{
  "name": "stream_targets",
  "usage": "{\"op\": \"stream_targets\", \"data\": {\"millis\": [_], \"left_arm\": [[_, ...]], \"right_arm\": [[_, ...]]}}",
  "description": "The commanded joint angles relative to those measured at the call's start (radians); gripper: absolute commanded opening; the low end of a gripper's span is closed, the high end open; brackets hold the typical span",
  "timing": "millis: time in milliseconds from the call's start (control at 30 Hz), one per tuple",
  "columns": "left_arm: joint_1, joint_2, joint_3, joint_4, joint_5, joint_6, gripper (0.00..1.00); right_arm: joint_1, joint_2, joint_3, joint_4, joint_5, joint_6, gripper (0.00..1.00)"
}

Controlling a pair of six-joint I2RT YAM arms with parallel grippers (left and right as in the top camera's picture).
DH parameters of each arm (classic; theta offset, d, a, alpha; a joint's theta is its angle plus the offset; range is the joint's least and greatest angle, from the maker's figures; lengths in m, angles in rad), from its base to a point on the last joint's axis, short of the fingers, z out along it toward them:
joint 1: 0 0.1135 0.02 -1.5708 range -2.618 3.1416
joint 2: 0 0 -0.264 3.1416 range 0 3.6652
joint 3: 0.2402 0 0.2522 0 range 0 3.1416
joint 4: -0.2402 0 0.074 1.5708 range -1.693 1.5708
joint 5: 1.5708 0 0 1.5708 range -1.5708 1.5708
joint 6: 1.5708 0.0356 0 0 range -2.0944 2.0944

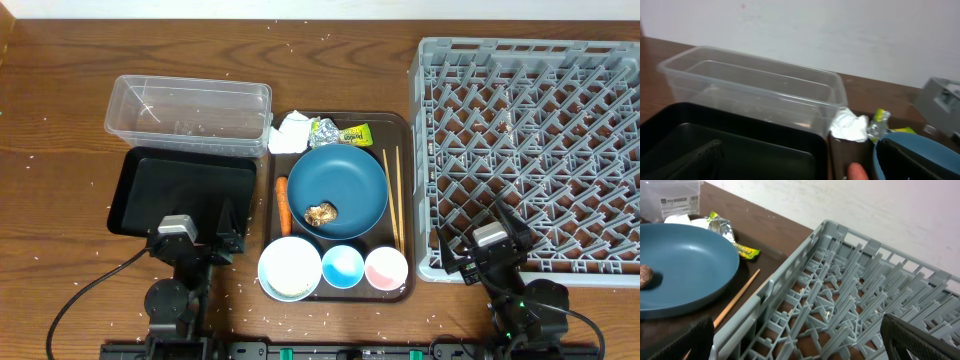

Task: Sort waste into correct bins and load items into the dishwasher rack

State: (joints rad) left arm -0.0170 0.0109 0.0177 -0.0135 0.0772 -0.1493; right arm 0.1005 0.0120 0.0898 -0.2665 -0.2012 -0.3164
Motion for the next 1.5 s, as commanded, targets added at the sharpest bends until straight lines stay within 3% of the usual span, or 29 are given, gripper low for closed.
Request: {"op": "stream_targets", "data": {"millis": [0,133,333,533,667,867,1267,1467], "left_arm": [[-0.001,-0.007,-0.008,0.000,0.126,0.005,0.98],[-0.001,-0.007,0.057,0.001,0.151,-0.067,0.98],[-0.001,0.097,0.309,-0.112,0.151,-0.074,0.98],[-0.001,0.439,0.750,-0.409,0.198,-0.074,0.98],[-0.002,0.716,1.107,-0.688,0.232,-0.073,0.98],[-0.001,0.993,1.457,-1.039,0.252,-0.073,0.98],[-0.012,1.157,1.490,-1.210,0.368,-0.076,0.98],[-0.165,1.211,1.471,-1.346,0.286,0.025,0.98]], "right_arm": [[0.014,-0.005,0.008,0.033,0.006,0.061,0.99],[0.014,0.003,0.106,0.034,0.006,0.167,0.99],[0.014,0.170,0.424,-0.173,-0.039,0.189,0.99],[0.014,0.537,0.845,-0.521,-0.043,0.189,0.99],[0.014,0.757,1.103,-0.701,-0.055,0.189,0.99],[0.014,0.922,1.286,-0.841,-0.203,0.193,0.99],[0.014,0.948,1.289,-0.827,-0.263,0.268,0.99],[0.014,0.964,1.289,-0.833,-0.117,0.394,0.99]]}}
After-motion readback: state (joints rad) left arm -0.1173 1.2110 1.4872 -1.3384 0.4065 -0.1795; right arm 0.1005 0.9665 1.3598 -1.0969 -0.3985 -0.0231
